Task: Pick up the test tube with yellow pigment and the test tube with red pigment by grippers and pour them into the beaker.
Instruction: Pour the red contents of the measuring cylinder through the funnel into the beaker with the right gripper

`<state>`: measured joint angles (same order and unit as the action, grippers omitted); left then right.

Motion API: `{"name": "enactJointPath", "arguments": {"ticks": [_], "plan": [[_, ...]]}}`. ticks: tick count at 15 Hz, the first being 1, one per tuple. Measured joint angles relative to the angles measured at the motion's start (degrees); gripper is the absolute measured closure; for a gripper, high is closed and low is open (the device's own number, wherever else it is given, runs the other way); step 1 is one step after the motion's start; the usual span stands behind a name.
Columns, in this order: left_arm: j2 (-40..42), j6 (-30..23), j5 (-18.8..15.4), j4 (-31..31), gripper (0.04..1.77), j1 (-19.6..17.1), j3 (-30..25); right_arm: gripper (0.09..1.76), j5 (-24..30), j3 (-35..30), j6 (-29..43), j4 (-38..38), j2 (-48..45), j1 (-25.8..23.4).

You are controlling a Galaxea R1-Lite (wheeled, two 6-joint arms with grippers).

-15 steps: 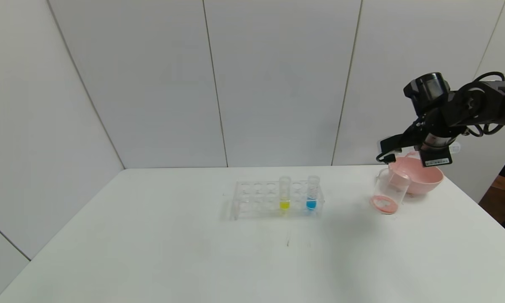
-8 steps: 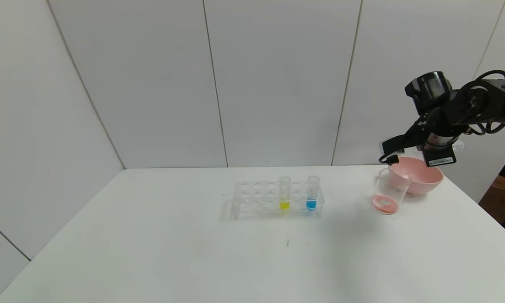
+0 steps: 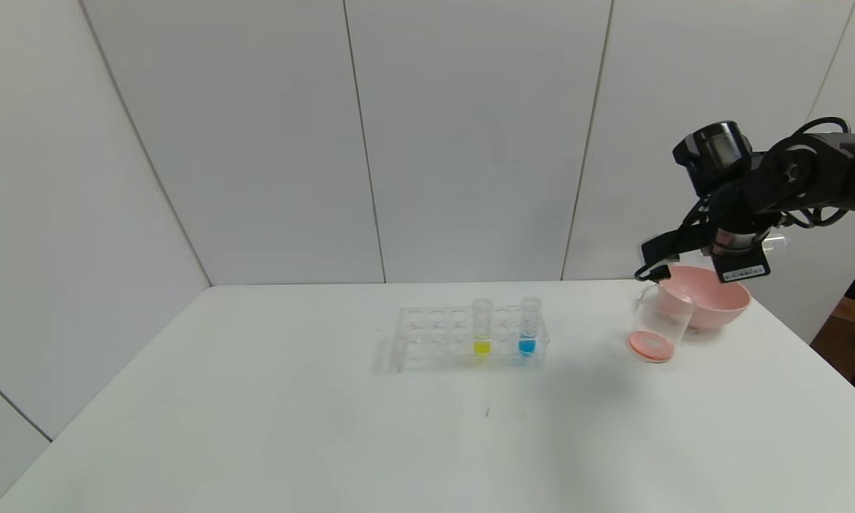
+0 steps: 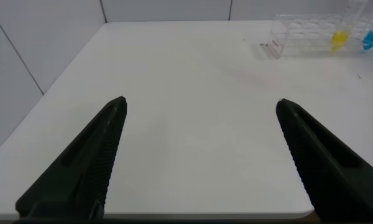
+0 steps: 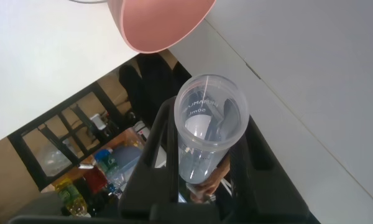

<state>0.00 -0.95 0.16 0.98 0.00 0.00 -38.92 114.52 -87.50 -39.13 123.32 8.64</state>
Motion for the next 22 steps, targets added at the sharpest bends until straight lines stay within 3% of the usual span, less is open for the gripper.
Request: {"name": "enactJointPath", "arguments": {"ticks": [7, 9, 11, 15, 18, 20, 22], "plan": [[0.0, 0.0, 0.0, 0.0, 0.09, 0.0, 0.0, 1.32, 1.5, -0.2, 0.4, 1.3, -0.6, 0.0], [0.0, 0.0, 0.0, 0.0, 0.09, 0.0, 0.0, 1.32, 8.0, -0.2, 0.7, 1.5, -1.4, -0.9], [0.0, 0.0, 0.0, 0.0, 0.09, 0.0, 0.0, 1.32, 18.5, -0.3, 3.2, 1.9, -2.3, -2.8], [0.0, 0.0, 0.0, 0.0, 0.09, 0.0, 0.0, 1.32, 34.4, -0.3, 17.3, -2.1, -5.7, -7.4], [0.0, 0.0, 0.0, 0.0, 0.09, 0.0, 0.0, 1.32, 43.4, -0.3, 33.9, -3.1, -8.1, -9.5], [0.0, 0.0, 0.0, 0.0, 0.09, 0.0, 0.0, 1.32, 51.8, -0.3, 46.0, -0.2, -9.1, -10.5], [0.0, 0.0, 0.0, 0.0, 0.09, 0.0, 0.0, 1.32, 57.3, -0.2, 51.0, 6.3, -9.3, -12.9]]}}
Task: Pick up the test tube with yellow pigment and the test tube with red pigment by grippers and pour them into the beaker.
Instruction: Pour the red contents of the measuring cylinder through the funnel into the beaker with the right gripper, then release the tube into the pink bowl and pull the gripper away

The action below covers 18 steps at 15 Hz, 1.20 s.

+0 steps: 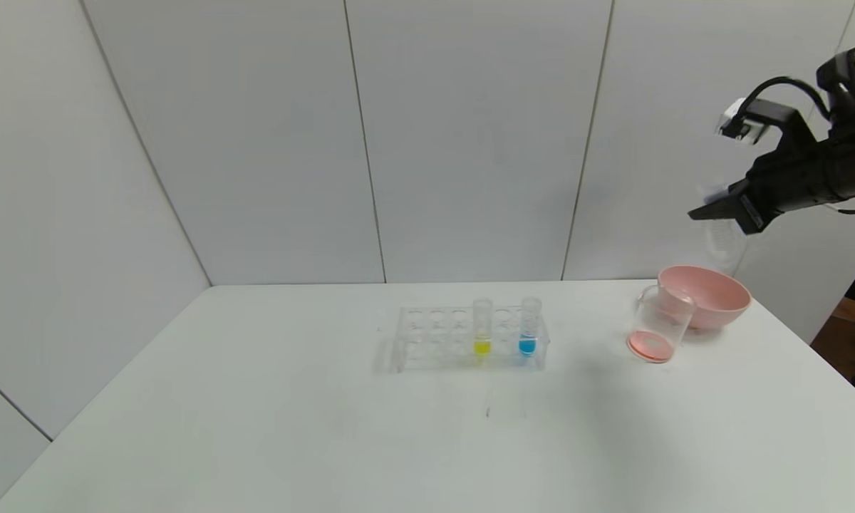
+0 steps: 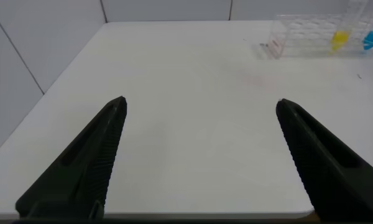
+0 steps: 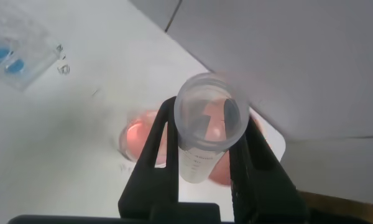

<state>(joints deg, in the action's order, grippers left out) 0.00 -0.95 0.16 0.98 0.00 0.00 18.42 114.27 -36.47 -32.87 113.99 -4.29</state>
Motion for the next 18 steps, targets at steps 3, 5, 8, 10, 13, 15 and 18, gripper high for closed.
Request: {"name": "enactJointPath", "arguments": {"ticks": [3, 5, 8, 10, 13, 15, 18], "plan": [[0.0, 0.0, 0.0, 0.0, 0.09, 0.0, 0.0, 1.32, 3.0, 0.0, 7.6, 4.2, 0.9, -4.6], [0.0, 0.0, 0.0, 0.0, 0.09, 0.0, 0.0, 1.32, 2.6, 0.0, 14.5, 5.3, 1.4, -6.4], [0.0, 0.0, 0.0, 0.0, 0.09, 0.0, 0.0, 1.32, 1.7, -0.3, 26.6, 7.3, 2.1, -7.6], [0.0, 0.0, 0.0, 0.0, 0.09, 0.0, 0.0, 1.32, 1.4, -0.9, 27.4, 8.5, 3.0, -8.6], [0.0, 0.0, 0.0, 0.0, 0.09, 0.0, 0.0, 1.32, 1.4, -3.2, 30.6, 15.2, 4.6, -9.4], [0.0, 0.0, 0.0, 0.0, 0.09, 0.0, 0.0, 1.32, 1.4, -5.8, 31.5, 18.9, 5.7, -9.7], [0.0, 0.0, 0.0, 0.0, 0.09, 0.0, 0.0, 1.32, -2.0, -9.2, 31.5, 26.5, 7.9, -10.1]]}}
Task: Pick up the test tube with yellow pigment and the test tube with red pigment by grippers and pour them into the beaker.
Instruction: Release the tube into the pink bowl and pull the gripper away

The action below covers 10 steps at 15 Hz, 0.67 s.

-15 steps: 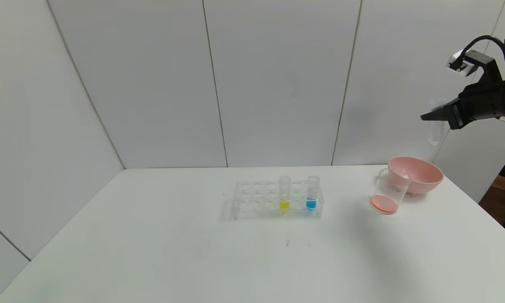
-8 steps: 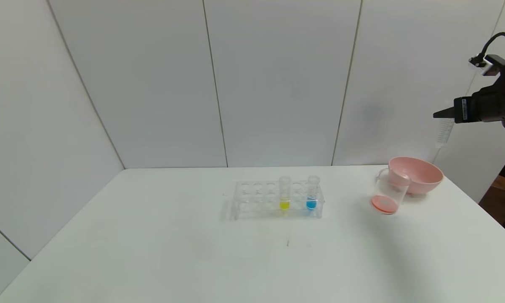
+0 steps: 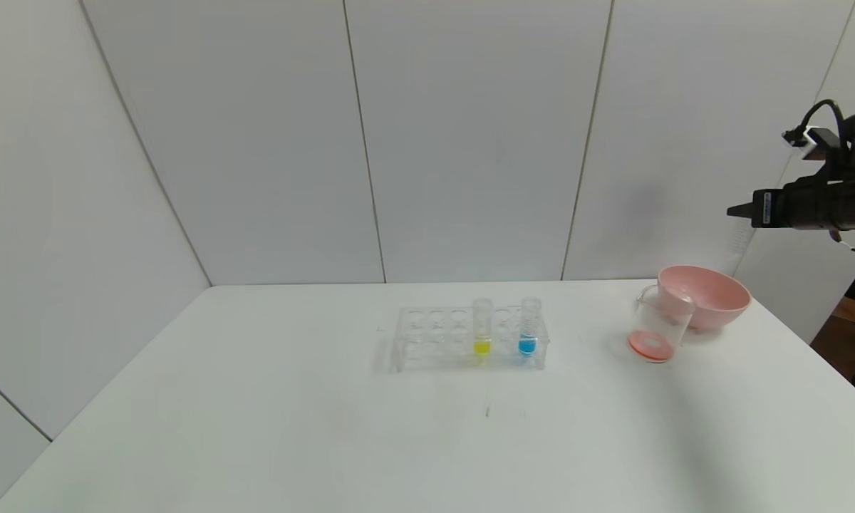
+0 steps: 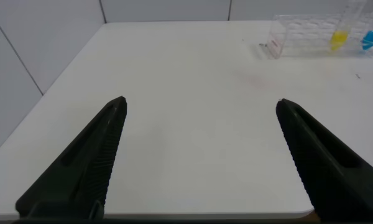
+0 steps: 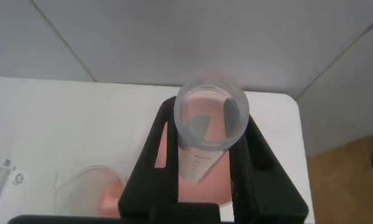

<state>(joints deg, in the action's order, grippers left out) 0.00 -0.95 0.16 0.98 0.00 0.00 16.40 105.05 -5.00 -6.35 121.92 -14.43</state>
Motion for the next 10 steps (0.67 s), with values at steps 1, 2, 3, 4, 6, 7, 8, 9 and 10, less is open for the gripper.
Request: {"name": "enactJointPath", "arguments": {"ticks": [1, 2, 3, 4, 6, 7, 8, 9, 10], "plan": [[0.0, 0.0, 0.0, 0.0, 0.09, 0.0, 0.0, 1.32, -1.2, -0.6, 0.2, 3.9, 1.1, 0.0], [0.0, 0.0, 0.0, 0.0, 0.09, 0.0, 0.0, 1.32, -2.1, -1.2, 0.3, 7.4, 2.4, 0.0], [0.0, 0.0, 0.0, 0.0, 0.09, 0.0, 0.0, 1.32, -2.5, -2.1, 0.5, 9.4, 3.8, -0.1], [0.0, 0.0, 0.0, 0.0, 0.09, 0.0, 0.0, 1.32, -2.6, -3.1, 0.5, 9.8, 4.7, -0.1], [0.0, 0.0, 0.0, 0.0, 0.09, 0.0, 0.0, 1.32, -2.6, -5.4, 0.4, 10.7, 6.0, -0.2], [0.0, 0.0, 0.0, 0.0, 0.09, 0.0, 0.0, 1.32, -2.6, -6.5, 0.4, 10.9, 6.5, -0.2], [0.0, 0.0, 0.0, 0.0, 0.09, 0.0, 0.0, 1.32, -2.6, -7.4, 0.4, 11.8, 6.9, -0.2], [0.0, 0.0, 0.0, 0.0, 0.09, 0.0, 0.0, 1.32, -2.6, -8.2, 0.5, 13.5, 7.4, -0.1], [0.0, 0.0, 0.0, 0.0, 0.09, 0.0, 0.0, 1.32, -2.5, -9.0, 0.5, 15.4, 7.8, -0.1]]}}
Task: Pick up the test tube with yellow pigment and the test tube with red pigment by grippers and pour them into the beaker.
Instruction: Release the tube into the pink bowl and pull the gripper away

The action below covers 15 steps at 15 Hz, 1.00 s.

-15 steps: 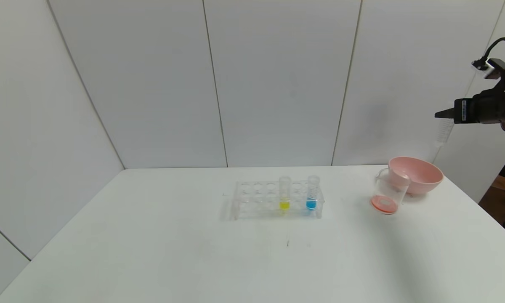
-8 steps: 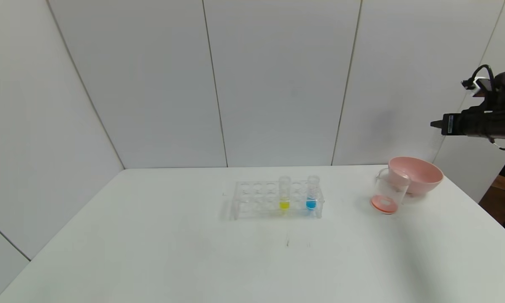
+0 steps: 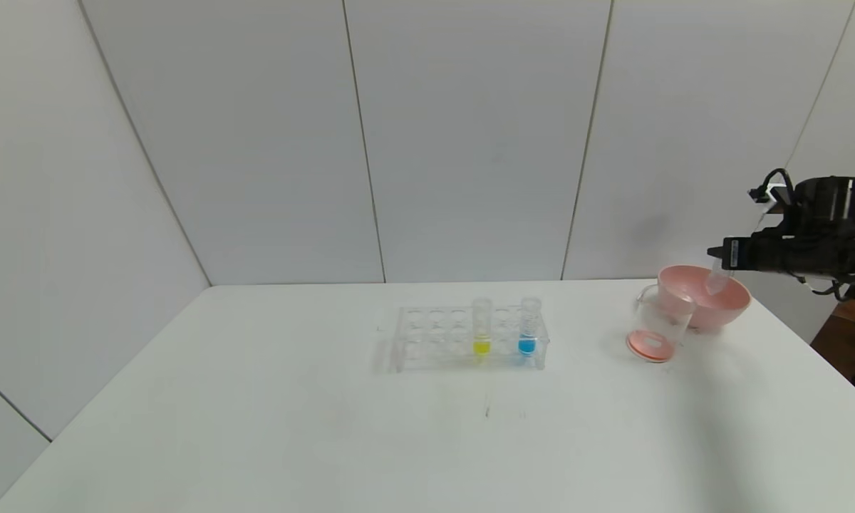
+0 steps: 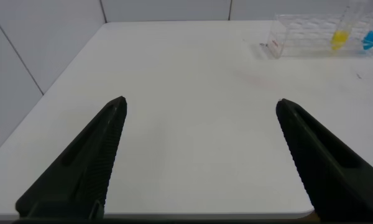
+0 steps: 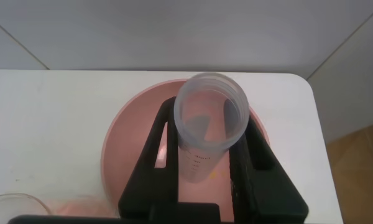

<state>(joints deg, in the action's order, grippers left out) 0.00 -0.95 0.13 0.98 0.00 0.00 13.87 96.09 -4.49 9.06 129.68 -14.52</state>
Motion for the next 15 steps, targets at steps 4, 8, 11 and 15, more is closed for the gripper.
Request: {"name": "enactJointPath", "arguments": {"ticks": [4, 8, 11, 15], "plan": [[0.0, 0.0, 0.0, 0.0, 0.09, 0.0, 0.0, 1.32, 0.2, -1.7, 0.1, 2.8, 0.9, 0.0], [0.0, 0.0, 0.0, 0.0, 0.09, 0.0, 0.0, 1.32, 0.7, -2.0, 0.0, 3.2, 1.1, 0.0], [0.0, 0.0, 0.0, 0.0, 0.09, 0.0, 0.0, 1.32, 1.8, -2.1, 0.0, 3.4, 1.2, 0.0], [0.0, 0.0, 0.0, 0.0, 0.09, 0.0, 0.0, 0.97, 2.3, -2.6, 0.1, 5.0, 1.3, -0.1]]}}
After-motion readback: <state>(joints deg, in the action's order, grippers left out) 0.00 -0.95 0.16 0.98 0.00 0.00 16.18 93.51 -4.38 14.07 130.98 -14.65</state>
